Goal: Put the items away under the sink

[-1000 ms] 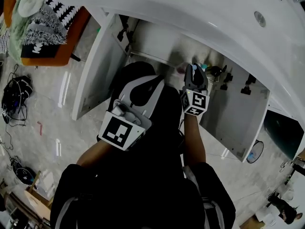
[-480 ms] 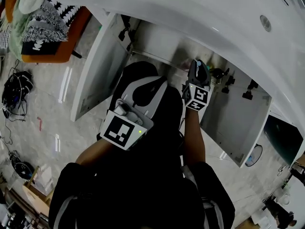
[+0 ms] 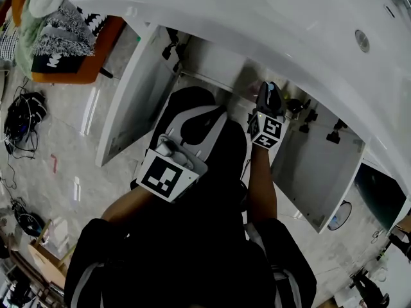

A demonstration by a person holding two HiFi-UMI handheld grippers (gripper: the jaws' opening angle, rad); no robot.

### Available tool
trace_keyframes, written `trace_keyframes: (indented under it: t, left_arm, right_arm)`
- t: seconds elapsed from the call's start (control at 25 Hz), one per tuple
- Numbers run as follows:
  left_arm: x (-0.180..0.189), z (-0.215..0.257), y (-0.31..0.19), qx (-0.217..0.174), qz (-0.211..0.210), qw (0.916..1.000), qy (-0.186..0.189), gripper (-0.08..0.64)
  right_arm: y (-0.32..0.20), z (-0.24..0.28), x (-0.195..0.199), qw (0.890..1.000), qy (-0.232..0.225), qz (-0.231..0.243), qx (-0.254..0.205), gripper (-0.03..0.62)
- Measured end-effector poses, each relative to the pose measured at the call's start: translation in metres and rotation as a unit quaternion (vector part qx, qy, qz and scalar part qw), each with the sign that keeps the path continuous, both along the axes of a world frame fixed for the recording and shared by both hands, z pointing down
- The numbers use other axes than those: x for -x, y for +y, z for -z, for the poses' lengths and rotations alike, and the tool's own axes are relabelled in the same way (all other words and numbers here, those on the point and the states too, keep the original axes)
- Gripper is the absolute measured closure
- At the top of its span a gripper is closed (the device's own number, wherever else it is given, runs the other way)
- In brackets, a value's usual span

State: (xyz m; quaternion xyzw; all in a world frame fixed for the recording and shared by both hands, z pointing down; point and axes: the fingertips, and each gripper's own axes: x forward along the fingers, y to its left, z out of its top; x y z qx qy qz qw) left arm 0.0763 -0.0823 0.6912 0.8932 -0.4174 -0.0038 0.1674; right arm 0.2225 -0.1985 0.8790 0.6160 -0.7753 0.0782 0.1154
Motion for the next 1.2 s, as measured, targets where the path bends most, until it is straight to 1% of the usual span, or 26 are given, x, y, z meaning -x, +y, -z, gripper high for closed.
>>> trace_keyframes:
  t: [0.56, 0.88, 1.04, 1.2]
  left_arm:
    - [-0.001, -0.001, -0.008, 0.004, 0.002, 1.0, -0.006, 0.552]
    - [0.002, -0.001, -0.01, 0.005, 0.004, 1.0, -0.004, 0.554]
    - [0.003, -0.001, -0.01, 0.004, 0.003, 1.0, -0.003, 0.554]
    - [0.006, 0.001, -0.009, 0.002, 0.004, 1.0, -0.003, 0.554]
  right_arm:
    - [-0.011, -0.021, 0.001, 1.0, 0.002, 0.0, 0.015, 0.506]
    - [-0.013, -0.021, 0.002, 1.0, -0.003, -0.007, 0.014, 0.505]
    - [-0.013, -0.023, 0.002, 1.0, 0.007, -0.011, 0.018, 0.503]
    - [-0.013, -0.023, 0.004, 1.0, 0.009, -0.009, 0.019, 0.48]
